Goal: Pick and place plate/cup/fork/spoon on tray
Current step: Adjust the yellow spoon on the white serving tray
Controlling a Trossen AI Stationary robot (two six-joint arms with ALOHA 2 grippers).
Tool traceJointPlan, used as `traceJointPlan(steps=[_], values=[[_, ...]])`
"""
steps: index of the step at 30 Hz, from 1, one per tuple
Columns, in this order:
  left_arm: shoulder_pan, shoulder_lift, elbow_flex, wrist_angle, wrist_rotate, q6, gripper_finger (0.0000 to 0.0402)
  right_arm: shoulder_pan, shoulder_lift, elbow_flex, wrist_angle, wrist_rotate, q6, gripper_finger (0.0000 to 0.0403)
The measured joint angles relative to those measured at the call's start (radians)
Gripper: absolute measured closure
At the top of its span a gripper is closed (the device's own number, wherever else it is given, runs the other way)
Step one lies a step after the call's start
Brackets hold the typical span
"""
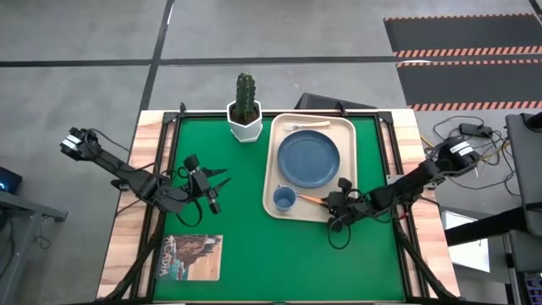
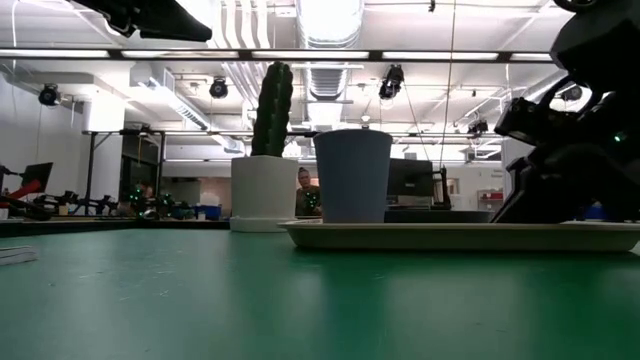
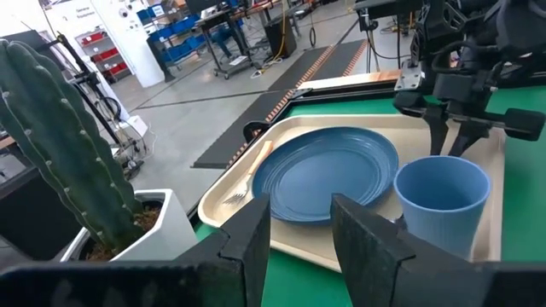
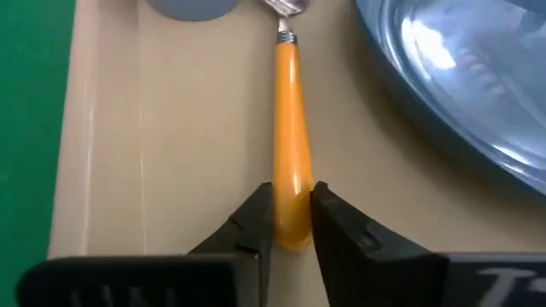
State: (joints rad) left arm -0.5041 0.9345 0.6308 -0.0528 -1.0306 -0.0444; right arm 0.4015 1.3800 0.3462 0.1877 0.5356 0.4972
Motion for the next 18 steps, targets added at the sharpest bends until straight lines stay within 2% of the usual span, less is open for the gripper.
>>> traceJointPlan(steps=[4,11,18], values=[[0.0,0.0,0.0,0.0,0.0,0.0,0.0295,0.0,-0.05,-0.002,-0.05,-0.005,-0.001,0.0359],[0.0,0.0,0.0,0.0,0.0,0.0,0.0295,0.0,-0.167,-0.005,-0.22,-0.031,0.016,0.0361],[0.0,0.0,0.0,0.0,0.0,0.0,0.0295,0.0,-0.305,-0.005,-0.427,-0.137,0.005,0.0361]])
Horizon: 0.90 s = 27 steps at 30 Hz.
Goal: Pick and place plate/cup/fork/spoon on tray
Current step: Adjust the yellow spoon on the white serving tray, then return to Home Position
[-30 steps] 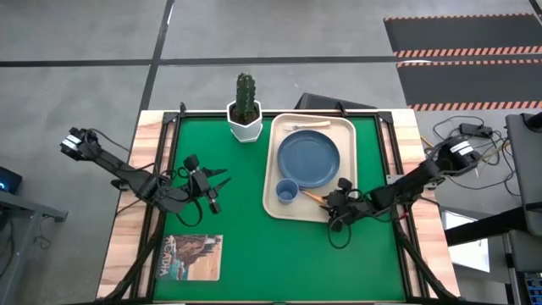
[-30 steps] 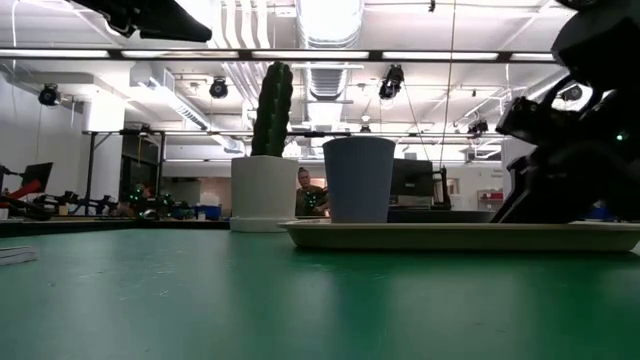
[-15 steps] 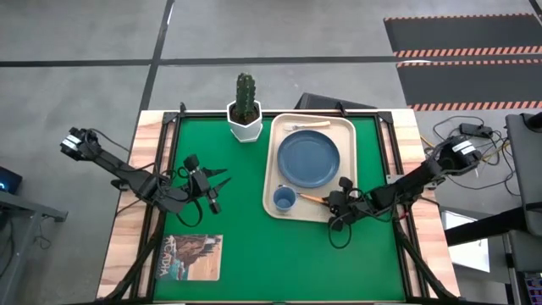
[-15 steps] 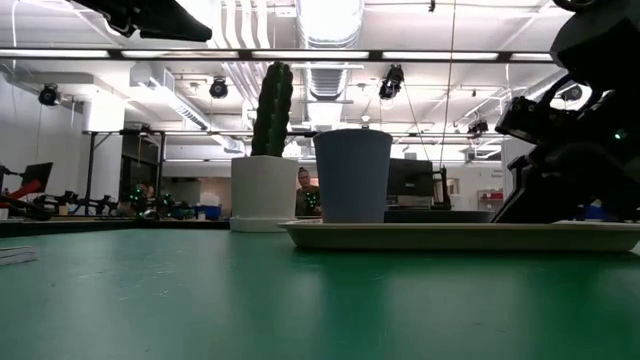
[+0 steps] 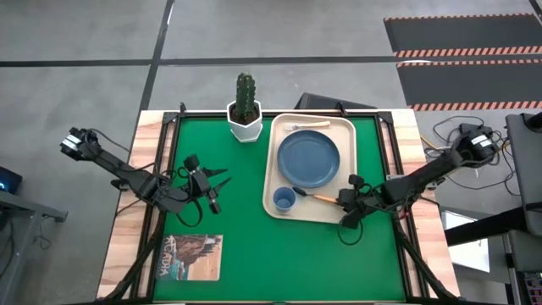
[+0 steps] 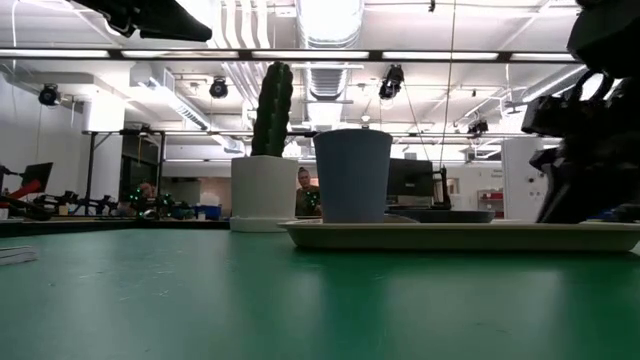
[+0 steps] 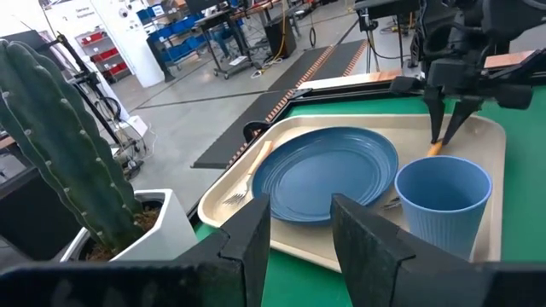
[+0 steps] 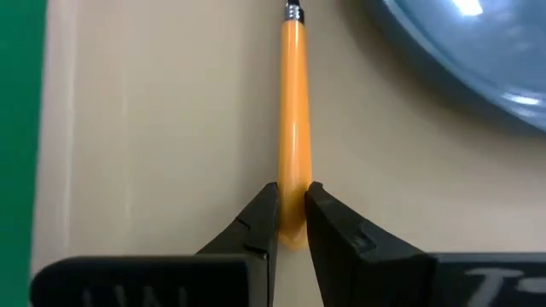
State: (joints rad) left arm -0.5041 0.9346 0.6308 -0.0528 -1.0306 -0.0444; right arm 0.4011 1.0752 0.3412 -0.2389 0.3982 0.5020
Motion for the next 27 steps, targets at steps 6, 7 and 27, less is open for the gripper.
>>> traceJointPlan(steps=[6,7,27], values=[[0.0,0.0,0.0,0.0,0.0,0.0,0.0295,0.0,-0.066,0.01,-0.132,-0.055,-0.054,0.0358],[0.0,0.0,0.0,0.0,0.0,0.0,0.0295,0.0,-0.066,0.01,-0.139,-0.055,-0.063,0.0354],[-0.001,0.0,0.0,0.0,0.009,-0.072,0.0295,0.0,-0.099,0.115,-0.177,-0.091,-0.083,0.0262]])
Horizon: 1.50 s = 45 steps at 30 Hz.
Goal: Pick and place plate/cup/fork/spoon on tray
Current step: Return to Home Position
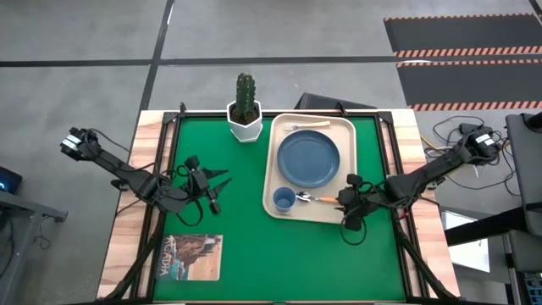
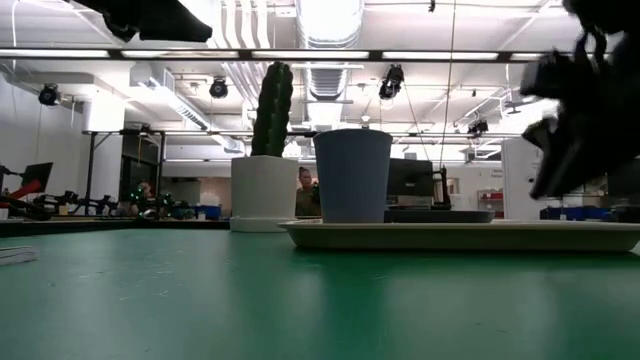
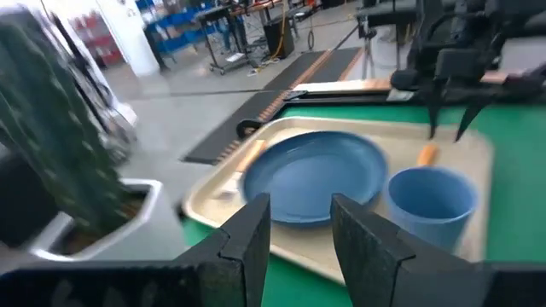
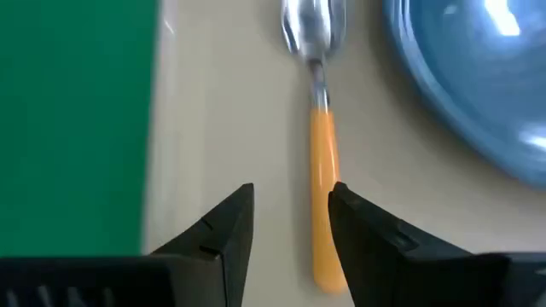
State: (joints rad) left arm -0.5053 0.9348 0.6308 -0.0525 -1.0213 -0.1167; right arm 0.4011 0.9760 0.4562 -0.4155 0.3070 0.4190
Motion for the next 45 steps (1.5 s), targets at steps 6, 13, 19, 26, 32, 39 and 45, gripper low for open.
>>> traceJointPlan(steps=[6,13,19,26,32,39,45], values=[[-0.011,0.024,0.0,0.023,0.144,-0.227,0.0295,0.0,0.0,0.085,0.064,0.082,-0.057,0.0261],[-0.073,0.052,0.0,0.018,0.264,-0.137,0.0295,0.0,0.0,0.062,0.412,0.083,-0.347,0.0266],[-0.104,0.012,-0.005,0.016,0.466,0.033,0.0295,0.0,-0.017,0.026,0.555,0.083,-0.518,0.0282],[-0.105,-0.076,-0.122,0.079,0.519,0.071,0.0327,-0.003,-0.063,0.01,0.574,0.086,-0.6,0.0308],[-0.104,-0.255,-0.292,0.165,0.522,0.071,0.0393,-0.023,-0.134,-0.006,0.584,0.085,-0.674,0.0335],[-0.103,-0.517,-0.476,0.254,0.521,0.07,0.04,-0.068,-0.261,-0.081,0.595,0.076,-0.695,0.0361],[-0.103,-0.706,-0.571,0.281,0.519,0.084,0.04,-0.107,-0.396,-0.199,0.684,0.029,-0.698,0.037]])
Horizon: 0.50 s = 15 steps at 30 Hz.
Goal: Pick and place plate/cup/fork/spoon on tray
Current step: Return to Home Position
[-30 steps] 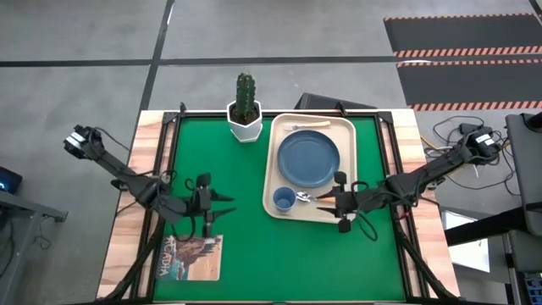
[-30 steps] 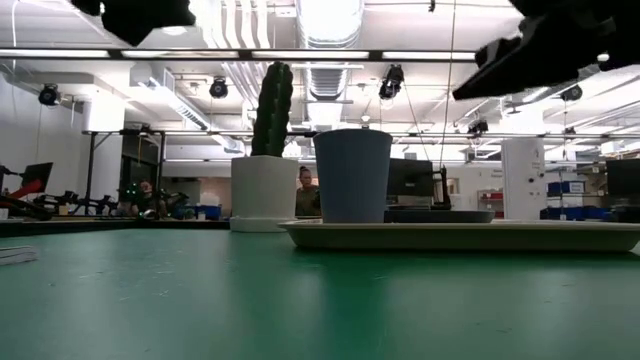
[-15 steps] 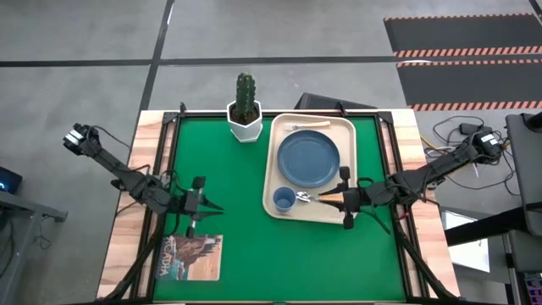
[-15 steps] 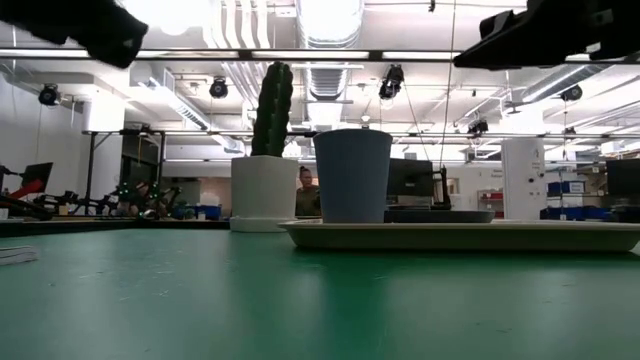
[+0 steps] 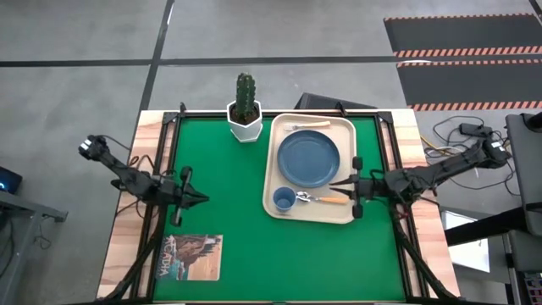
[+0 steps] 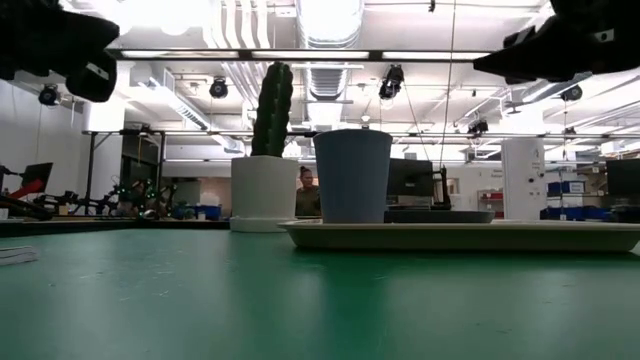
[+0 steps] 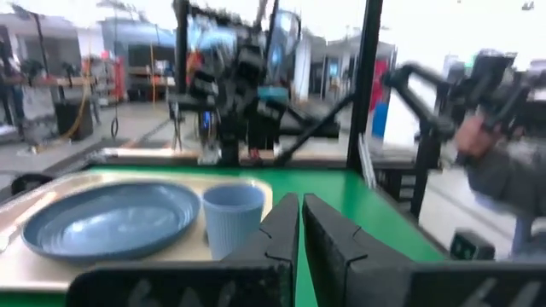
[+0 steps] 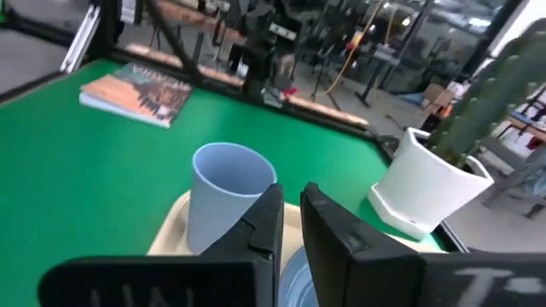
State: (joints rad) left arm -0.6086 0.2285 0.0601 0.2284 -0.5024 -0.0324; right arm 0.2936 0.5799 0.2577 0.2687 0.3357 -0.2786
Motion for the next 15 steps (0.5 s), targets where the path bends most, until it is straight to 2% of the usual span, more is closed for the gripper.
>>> traceJointPlan(steps=[7,15], values=[[0.0,-0.137,-0.051,-0.057,-0.002,0.016,0.04,-0.03,-0.171,-0.089,0.001,-0.002,0.017,0.037],[0.0,-0.179,-0.052,-0.086,-0.003,0.021,0.04,-0.031,-0.36,-0.153,-0.038,0.002,0.016,0.037]])
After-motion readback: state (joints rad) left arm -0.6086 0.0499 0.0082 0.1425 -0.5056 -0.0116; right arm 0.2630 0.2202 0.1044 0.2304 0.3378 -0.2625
